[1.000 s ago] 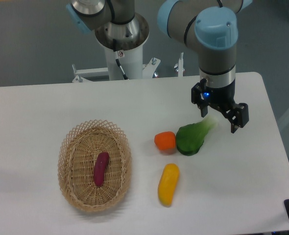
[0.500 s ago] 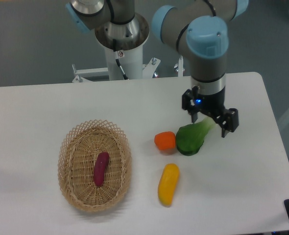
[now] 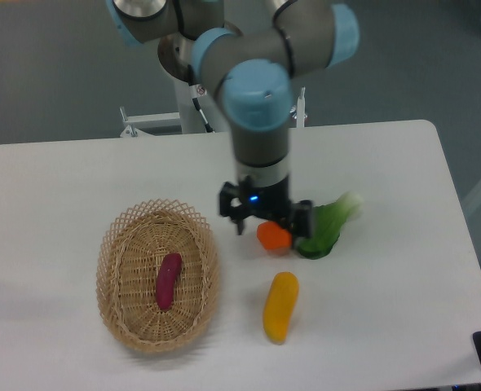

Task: Pick up the sweet potato from the basket
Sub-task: 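Move the open gripper over the basket above the purple sweet potato, then lower the gripper onto the sweet potato and close on it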

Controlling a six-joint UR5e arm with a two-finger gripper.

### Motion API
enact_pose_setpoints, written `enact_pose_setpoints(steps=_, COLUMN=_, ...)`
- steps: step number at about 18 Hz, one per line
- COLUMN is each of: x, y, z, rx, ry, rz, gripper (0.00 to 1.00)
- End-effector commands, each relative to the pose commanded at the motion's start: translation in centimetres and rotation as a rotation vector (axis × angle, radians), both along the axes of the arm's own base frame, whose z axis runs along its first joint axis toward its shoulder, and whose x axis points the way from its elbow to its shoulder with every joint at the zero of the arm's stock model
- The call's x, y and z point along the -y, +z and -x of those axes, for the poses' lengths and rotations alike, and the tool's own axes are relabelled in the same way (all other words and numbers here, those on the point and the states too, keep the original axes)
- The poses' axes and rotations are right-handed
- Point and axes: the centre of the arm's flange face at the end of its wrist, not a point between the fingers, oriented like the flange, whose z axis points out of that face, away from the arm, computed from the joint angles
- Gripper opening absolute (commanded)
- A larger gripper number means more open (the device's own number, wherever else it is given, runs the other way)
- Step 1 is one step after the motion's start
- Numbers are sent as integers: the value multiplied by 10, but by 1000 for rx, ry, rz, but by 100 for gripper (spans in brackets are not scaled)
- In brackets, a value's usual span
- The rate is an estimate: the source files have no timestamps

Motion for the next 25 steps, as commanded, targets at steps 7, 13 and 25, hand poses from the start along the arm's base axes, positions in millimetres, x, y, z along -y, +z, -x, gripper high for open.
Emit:
enact_pose_setpoints(steps=7, x=-29, y=-56, z=-66, rx=44, ry=-16, rz=14, gripper=100)
enact_pose_setpoints(steps=13, x=-43, y=-91, z=-81, rx=36, ry=-17, rz=-3, gripper=100)
enact_pose_setpoints(steps=25, x=-40, y=-134, z=-82, rx=61, ry=-22, rz=61, gripper=100)
